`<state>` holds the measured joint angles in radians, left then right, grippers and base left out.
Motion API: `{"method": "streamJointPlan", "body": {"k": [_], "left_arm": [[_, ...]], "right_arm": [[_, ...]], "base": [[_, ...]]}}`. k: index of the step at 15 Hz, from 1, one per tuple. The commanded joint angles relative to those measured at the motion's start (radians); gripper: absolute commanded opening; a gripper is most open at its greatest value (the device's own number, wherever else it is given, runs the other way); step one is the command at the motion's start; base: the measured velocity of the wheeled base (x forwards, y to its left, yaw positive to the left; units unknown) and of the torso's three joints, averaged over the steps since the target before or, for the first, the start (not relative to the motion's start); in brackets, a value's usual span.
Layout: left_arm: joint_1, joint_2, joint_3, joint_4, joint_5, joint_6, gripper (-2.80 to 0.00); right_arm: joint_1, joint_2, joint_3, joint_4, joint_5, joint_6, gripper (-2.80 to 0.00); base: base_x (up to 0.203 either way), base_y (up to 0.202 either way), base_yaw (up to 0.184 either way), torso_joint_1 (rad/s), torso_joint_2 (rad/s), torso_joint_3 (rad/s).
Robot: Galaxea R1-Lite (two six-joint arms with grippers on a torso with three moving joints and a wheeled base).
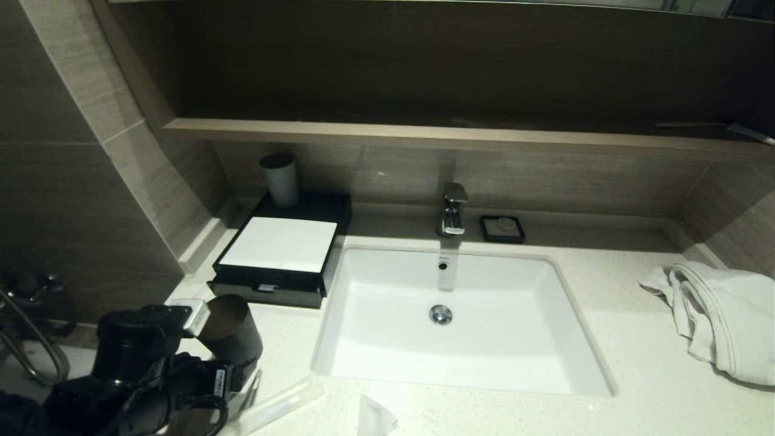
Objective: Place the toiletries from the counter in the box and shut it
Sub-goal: Pick up the cup
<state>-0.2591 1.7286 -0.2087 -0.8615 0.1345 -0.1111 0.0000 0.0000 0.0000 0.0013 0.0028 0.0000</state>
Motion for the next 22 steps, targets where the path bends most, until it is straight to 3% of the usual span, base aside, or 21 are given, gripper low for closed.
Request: {"method": "streamJointPlan", "body": {"k": [1, 4, 12, 22], "left_arm": [[0.0, 0.012, 0.0, -0.008, 0.001, -0.001, 0.0], [-0.001, 0.049, 0.006, -0.053, 0.001, -0.018, 0.0], [-0.002, 0.163, 0.07, -0.3, 0.016, -0.019, 0.0], [-0.005, 0.178, 0.065, -0.343, 0.014, -0.021, 0.0]], "right_arm": [[0.0, 0.0, 0.0, 0.0, 0.0, 0.0, -2.8], [0.0, 0.0, 0.0, 0.0, 0.0, 0.0, -2.8], [0.0, 0.0, 0.0, 0.0, 0.0, 0.0, -2.8], [0.0, 0.0, 0.0, 0.0, 0.0, 0.0, -2.8]], "base": [[0.0, 0.0, 0.0, 0.0, 0.0, 0.0], [0.0, 0.0, 0.0, 0.0, 0.0, 0.0], [0.0, 0.0, 0.0, 0.0, 0.0, 0.0], [0.0, 0.0, 0.0, 0.0, 0.0, 0.0]]}}
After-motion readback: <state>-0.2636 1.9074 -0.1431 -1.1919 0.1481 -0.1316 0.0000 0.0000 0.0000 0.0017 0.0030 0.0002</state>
